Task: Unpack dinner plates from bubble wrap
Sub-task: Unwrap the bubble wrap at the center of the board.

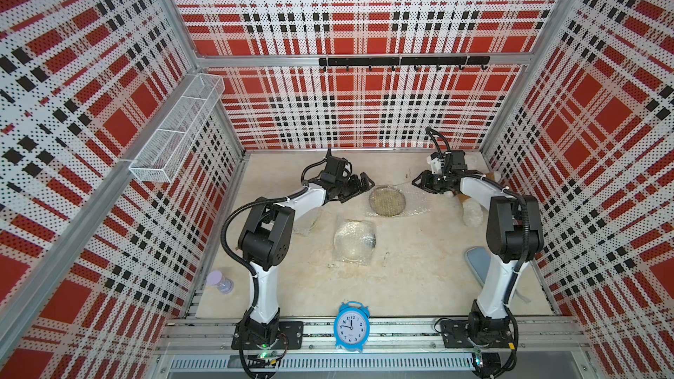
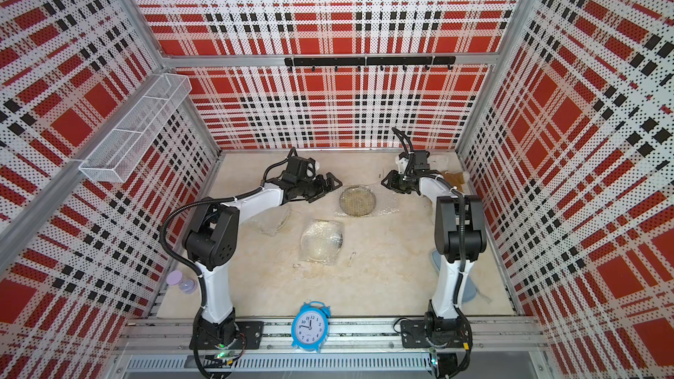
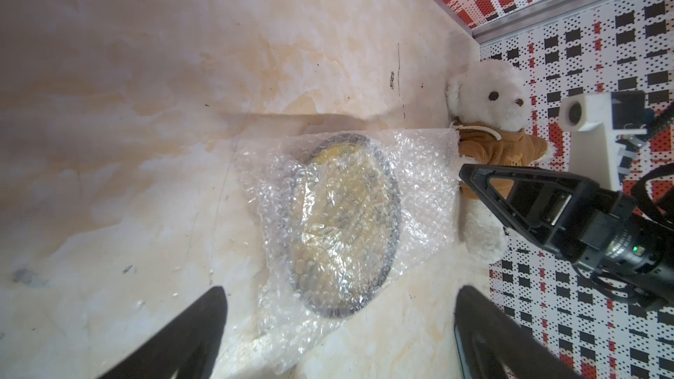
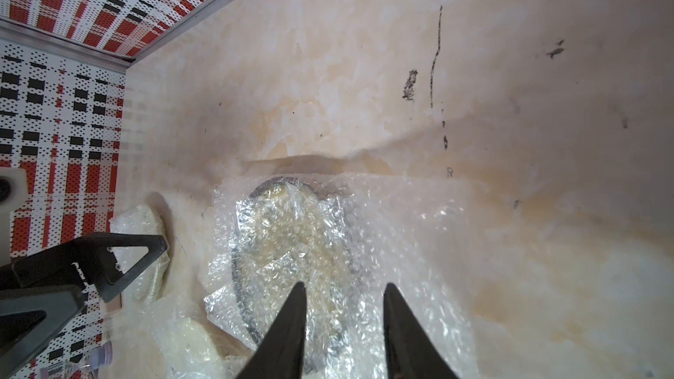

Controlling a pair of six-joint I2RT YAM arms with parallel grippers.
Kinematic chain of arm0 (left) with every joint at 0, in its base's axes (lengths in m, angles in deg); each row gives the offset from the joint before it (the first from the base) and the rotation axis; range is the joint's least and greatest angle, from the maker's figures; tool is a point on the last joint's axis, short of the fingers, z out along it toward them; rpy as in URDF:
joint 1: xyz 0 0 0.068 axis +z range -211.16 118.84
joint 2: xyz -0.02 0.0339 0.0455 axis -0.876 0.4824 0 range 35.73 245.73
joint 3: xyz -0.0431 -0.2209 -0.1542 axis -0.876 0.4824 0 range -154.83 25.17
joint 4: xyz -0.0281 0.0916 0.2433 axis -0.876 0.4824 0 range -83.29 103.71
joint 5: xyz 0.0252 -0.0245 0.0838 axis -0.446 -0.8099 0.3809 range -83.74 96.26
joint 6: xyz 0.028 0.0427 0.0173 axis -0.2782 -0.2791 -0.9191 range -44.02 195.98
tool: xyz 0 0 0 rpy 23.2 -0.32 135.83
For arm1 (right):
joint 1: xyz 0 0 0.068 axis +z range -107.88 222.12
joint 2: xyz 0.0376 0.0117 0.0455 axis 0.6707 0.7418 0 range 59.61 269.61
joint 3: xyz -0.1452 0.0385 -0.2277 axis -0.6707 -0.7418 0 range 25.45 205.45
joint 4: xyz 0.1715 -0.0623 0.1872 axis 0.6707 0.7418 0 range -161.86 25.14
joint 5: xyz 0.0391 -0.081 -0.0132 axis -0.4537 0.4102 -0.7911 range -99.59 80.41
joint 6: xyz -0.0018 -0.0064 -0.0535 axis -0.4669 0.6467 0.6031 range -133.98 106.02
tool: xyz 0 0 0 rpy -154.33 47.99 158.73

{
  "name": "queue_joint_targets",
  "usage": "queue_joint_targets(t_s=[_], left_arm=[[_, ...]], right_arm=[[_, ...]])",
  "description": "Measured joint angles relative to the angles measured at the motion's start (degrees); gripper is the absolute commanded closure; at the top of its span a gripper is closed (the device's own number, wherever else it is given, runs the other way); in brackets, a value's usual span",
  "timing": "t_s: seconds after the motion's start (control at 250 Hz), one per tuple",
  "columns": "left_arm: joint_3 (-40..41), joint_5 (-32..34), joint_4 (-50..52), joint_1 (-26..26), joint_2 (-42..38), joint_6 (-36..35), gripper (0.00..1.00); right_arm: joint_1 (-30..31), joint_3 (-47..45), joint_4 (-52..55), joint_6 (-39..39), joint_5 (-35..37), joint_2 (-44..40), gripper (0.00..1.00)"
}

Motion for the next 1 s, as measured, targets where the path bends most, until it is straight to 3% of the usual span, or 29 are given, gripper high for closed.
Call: queue_joint_targets(t_s=[0.212,0.58,1.0], left_arm=[[0.20,0.07,-0.02,0.39,-0.66,0.00,0.01],[0.31,0.09,0.00,0.48,-0.66,0.00,0.01],[0.48,0.07,0.00,0.55,-0.66,0.00,0.01]], right_arm=[[0.15,0.00,0.00,0.83,2.91,0.04,0.56],[-0.37,-1.57,-2.10,0.68,10.05,-0.76,0.56],[-0.70,-1.77,-2.43,0.57,8.76,-0.76,0.58]])
